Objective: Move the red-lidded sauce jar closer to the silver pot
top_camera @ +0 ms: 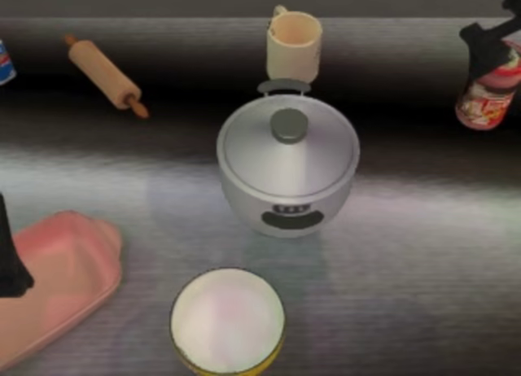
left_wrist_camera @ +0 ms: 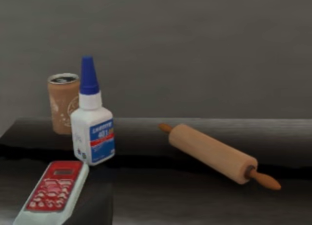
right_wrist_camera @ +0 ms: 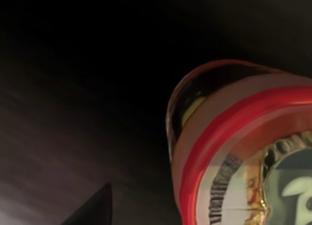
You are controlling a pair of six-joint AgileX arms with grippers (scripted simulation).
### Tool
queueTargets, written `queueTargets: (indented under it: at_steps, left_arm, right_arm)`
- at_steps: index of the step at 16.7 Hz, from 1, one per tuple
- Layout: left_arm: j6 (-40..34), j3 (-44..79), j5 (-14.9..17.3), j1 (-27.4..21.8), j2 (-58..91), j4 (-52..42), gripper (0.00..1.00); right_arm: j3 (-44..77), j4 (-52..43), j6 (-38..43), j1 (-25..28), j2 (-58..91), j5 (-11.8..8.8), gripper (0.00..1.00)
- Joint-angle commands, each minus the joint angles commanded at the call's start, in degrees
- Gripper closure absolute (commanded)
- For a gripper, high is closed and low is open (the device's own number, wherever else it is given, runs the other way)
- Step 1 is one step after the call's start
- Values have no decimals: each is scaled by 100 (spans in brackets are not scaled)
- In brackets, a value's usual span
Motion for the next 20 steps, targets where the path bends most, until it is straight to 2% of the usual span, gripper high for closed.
queueTargets:
  at_steps: [7, 15, 20]
  left_arm:
    - [0, 0, 0, 0, 0, 0, 0]
    - [0, 0, 0, 0, 0, 0, 0]
    - [0, 0, 0, 0, 0, 0, 0]
  right_arm:
    - [-109, 96, 7, 6, -11, 3, 0]
    - [-1646, 1339, 52, 57, -283, 6, 0]
    - [-1711, 1403, 54, 59, -293, 7, 0]
